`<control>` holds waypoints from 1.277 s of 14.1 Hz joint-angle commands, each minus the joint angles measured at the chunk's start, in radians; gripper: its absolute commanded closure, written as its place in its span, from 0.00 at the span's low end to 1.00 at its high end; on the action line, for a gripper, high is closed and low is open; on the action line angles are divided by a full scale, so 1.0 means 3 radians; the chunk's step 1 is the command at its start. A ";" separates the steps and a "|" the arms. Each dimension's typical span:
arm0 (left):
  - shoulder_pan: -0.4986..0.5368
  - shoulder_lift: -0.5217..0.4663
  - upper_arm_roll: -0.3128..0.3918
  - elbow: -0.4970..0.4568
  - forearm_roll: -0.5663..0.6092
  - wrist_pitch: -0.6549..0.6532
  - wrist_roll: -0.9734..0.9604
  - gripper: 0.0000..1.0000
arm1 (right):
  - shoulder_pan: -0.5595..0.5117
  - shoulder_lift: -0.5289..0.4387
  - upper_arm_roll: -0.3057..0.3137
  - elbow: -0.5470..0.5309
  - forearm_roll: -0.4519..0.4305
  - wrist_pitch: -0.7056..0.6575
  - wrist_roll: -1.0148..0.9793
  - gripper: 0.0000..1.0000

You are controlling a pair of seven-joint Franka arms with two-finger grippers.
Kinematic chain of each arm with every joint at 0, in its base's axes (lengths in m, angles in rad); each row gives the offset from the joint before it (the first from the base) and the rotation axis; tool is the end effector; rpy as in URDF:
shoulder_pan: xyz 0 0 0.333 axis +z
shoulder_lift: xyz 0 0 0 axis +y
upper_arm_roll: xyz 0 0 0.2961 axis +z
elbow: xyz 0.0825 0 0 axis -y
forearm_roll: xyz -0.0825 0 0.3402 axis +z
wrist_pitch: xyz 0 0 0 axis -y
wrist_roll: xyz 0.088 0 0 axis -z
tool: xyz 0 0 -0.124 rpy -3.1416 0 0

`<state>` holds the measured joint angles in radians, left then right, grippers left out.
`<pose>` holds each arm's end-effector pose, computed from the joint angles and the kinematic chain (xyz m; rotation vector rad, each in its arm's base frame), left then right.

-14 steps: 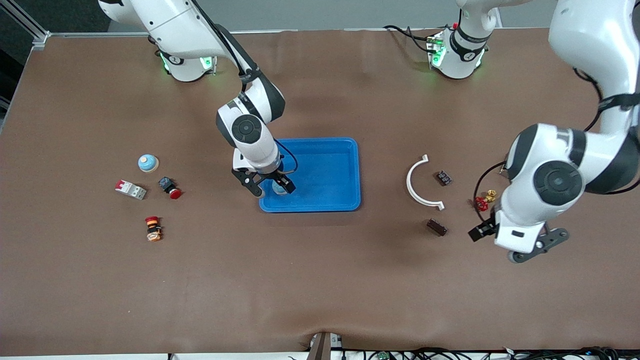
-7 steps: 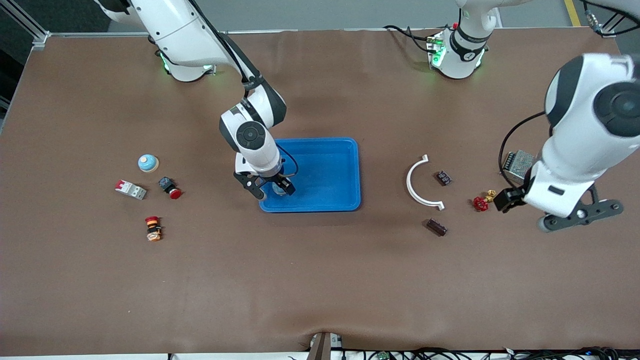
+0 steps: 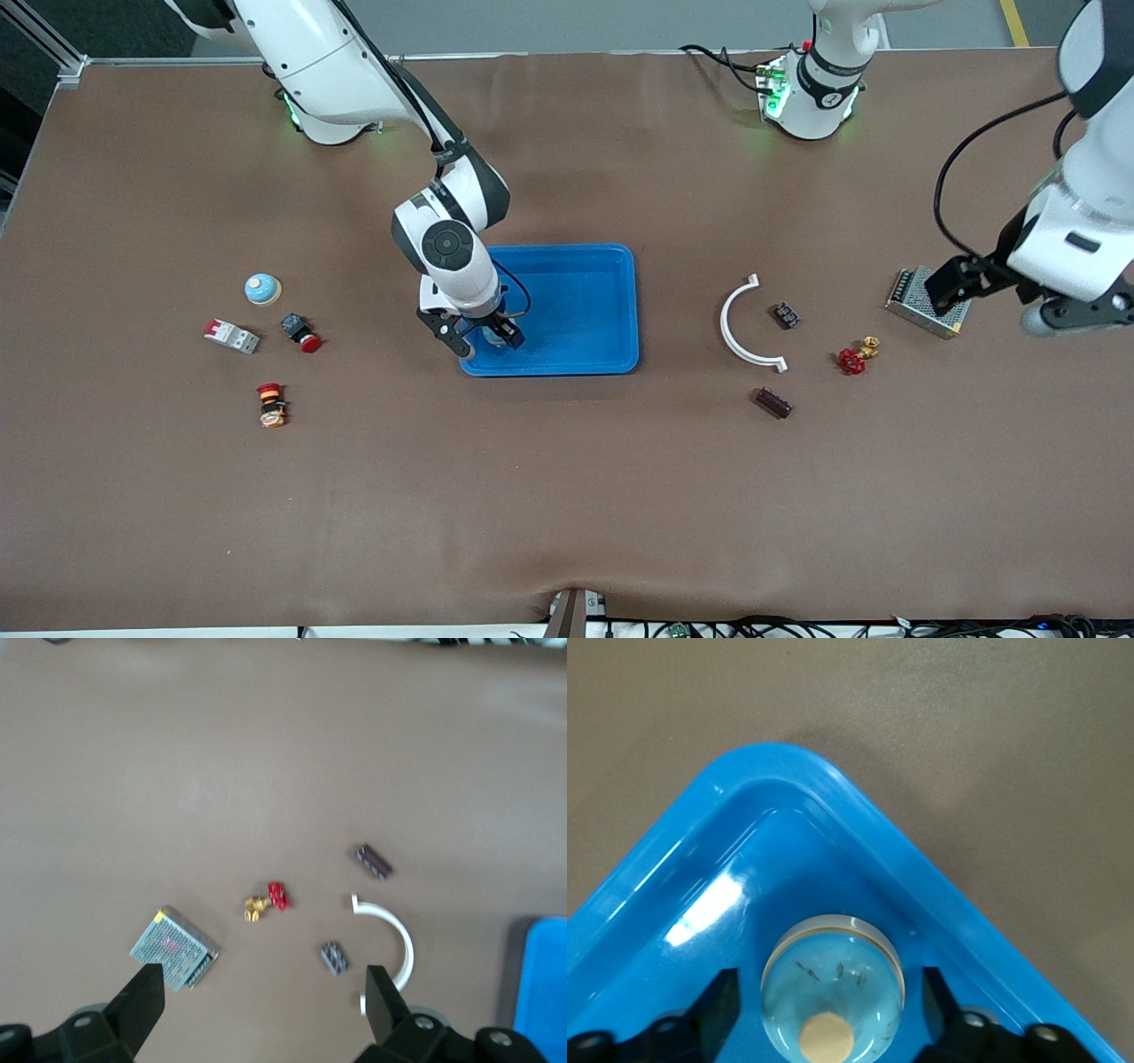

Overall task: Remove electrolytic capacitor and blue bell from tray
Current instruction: 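Retract the left gripper to rest while the right gripper lifts the bell, then carry the second bell with the right gripper toward the red buttons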

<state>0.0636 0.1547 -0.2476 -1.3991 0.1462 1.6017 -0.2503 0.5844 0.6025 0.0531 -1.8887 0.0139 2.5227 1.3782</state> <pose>0.5543 -0.0739 0.5845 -3.0430 -0.1057 -0.1135 0.4824 0.3557 0.1887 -2.8722 1.1501 0.0234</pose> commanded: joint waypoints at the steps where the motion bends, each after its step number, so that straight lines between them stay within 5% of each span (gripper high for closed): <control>1: -0.0160 -0.0356 0.0349 -0.0310 -0.0262 -0.0088 0.0352 0.00 | 0.0056 0.0042 -0.0034 0.0098 -0.0072 -0.0023 0.0105 1.00; 5: -0.0253 -0.0521 0.0508 -0.0414 -0.0303 -0.0210 0.0471 0.00 | 0.0092 0.0017 -0.0034 0.0129 -0.0067 -0.0120 0.0136 1.00; 9: -0.0248 -0.0551 0.0493 -0.0393 -0.0349 -0.0216 0.0481 0.00 | 0.0138 -0.0065 -0.0008 0.0675 -0.0052 -0.1360 0.0146 1.00; 12: -0.0248 -0.0592 0.0493 -0.0404 -0.0349 -0.0216 0.0481 0.00 | 0.0138 -0.0157 -0.0013 0.0916 -0.0062 -0.1878 -0.0001 1.00; 18: -0.0248 -0.0582 0.0493 -0.0398 -0.0349 -0.0216 0.0481 0.00 | -0.0280 -0.0285 -0.0100 0.0911 -0.0578 -0.2212 -0.1696 1.00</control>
<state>-0.0096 0.0024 -0.1047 -1.5002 0.0594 1.5404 -0.1234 0.5721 0.5435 0.0129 -1.6079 -0.1240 1.8741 1.0281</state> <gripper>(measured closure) 0.000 0.352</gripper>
